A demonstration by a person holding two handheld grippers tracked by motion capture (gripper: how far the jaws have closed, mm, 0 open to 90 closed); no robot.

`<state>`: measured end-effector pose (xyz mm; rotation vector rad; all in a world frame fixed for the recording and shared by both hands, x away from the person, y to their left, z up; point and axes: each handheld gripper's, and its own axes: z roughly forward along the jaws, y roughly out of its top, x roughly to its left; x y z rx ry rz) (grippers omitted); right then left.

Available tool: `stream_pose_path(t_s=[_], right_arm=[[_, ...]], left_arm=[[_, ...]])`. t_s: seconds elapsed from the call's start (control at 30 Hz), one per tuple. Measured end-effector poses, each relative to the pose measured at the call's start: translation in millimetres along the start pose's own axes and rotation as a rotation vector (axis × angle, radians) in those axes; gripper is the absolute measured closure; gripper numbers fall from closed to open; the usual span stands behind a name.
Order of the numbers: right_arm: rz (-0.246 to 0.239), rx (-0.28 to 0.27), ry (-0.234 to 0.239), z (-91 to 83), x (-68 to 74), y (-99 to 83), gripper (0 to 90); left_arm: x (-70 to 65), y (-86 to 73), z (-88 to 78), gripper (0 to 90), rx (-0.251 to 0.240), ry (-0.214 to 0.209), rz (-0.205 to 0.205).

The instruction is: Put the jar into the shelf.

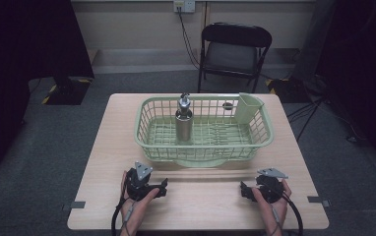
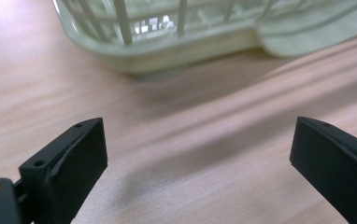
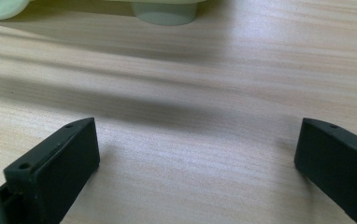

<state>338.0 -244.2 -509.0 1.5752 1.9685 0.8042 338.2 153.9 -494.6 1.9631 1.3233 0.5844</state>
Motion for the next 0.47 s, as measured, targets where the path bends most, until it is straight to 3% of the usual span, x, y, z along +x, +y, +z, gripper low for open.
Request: stream_pose_path(t_s=[0.1,0.17,0.27,0.47], right_arm=[[0.000,0.000,0.000,0.0,0.0,0.0,0.0],[0.000,0.000,0.000,0.0,0.1,0.0,0.0],[0.001,0.000,-0.001,0.0,0.1,0.0,0.0],[0.001,0.000,-0.001,0.0,0.1,0.0,0.0]], left_arm=[[-0.2,-5.8,8.4,3.8,0.047,0.035,0.023],[-0.1,-9.6,12.7,2.4,0.052,0.013,-0.006],[-1.1,-9.3,12.8,0.4,0.048,0.025,0.011],[1.4,-9.0,13.6,0.2,0.059,0.006,-0.007]])
